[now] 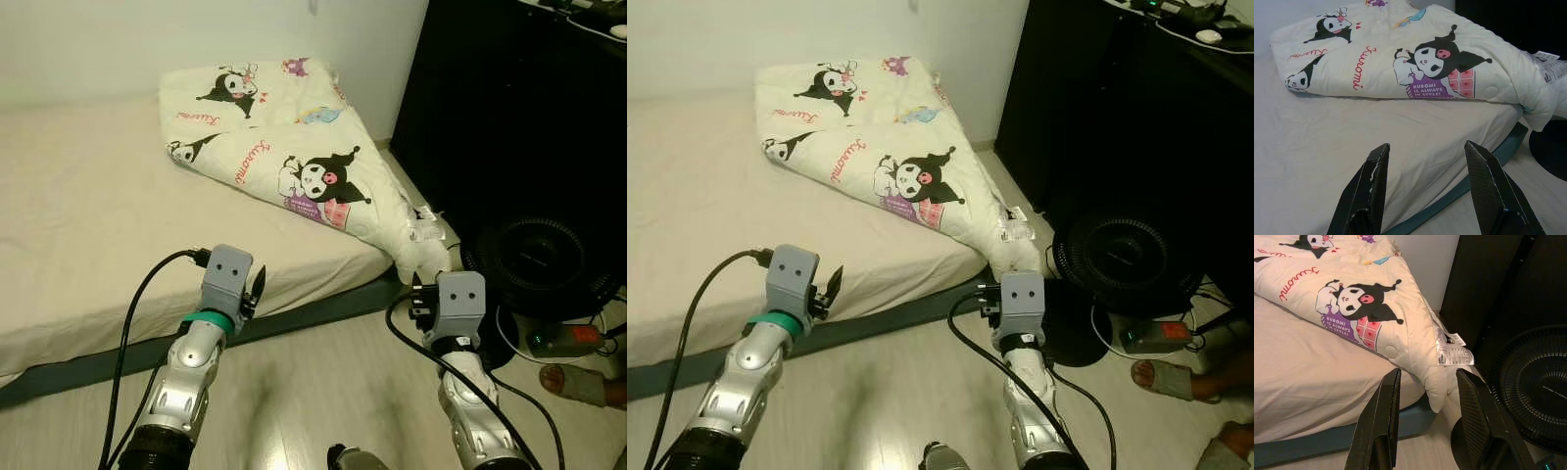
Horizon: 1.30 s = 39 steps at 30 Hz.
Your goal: Clean up the room
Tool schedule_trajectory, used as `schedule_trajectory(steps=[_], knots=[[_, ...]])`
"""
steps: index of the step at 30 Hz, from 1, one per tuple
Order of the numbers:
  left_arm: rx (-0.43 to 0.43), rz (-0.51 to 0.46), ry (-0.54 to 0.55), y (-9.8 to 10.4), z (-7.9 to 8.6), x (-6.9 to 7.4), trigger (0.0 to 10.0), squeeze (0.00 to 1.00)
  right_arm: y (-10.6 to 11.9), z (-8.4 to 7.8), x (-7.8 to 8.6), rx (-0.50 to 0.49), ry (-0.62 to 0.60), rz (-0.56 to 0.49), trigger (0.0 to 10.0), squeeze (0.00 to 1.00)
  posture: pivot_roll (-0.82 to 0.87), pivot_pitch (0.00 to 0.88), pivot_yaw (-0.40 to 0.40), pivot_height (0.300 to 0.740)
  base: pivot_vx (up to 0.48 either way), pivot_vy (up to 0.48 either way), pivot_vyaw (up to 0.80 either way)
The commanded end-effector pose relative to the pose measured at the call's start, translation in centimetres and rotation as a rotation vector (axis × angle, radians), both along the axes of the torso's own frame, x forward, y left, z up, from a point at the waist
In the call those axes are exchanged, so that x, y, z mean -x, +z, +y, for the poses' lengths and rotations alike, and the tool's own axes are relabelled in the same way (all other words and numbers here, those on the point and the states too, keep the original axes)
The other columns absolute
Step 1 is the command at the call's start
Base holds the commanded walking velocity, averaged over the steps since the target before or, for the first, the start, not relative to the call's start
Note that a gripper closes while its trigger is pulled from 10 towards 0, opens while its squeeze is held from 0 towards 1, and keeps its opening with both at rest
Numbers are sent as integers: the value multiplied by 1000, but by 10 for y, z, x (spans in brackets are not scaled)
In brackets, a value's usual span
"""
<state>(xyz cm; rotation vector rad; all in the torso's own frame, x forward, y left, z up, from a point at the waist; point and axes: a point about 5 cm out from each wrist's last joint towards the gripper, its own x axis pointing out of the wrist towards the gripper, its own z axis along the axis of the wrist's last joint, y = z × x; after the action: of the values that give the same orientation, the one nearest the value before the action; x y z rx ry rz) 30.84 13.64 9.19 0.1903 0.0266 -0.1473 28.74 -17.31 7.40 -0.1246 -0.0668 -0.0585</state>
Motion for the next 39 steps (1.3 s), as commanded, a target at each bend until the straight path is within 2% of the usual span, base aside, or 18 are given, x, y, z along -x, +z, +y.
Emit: schedule_trajectory(steps=[1,11,28,39], knots=[[-15,29,0,-8,1,3,10000,0,-3,0,3,8,2,10,10000,0,-154,55,59,725,0,0,0],[-19,26,-5,-8,0,4,10000,0,-4,0,4,8,0,13,10000,0,-155,57,59,725,0,0,0],[-21,25,-3,-7,1,3,10000,0,-5,0,4,8,-2,17,10000,0,-154,59,62,725,0,-401,0],[-4,37,11,-7,2,1,10000,0,-5,-1,4,10,-2,16,10000,0,-158,50,63,725,0,-69,0]])
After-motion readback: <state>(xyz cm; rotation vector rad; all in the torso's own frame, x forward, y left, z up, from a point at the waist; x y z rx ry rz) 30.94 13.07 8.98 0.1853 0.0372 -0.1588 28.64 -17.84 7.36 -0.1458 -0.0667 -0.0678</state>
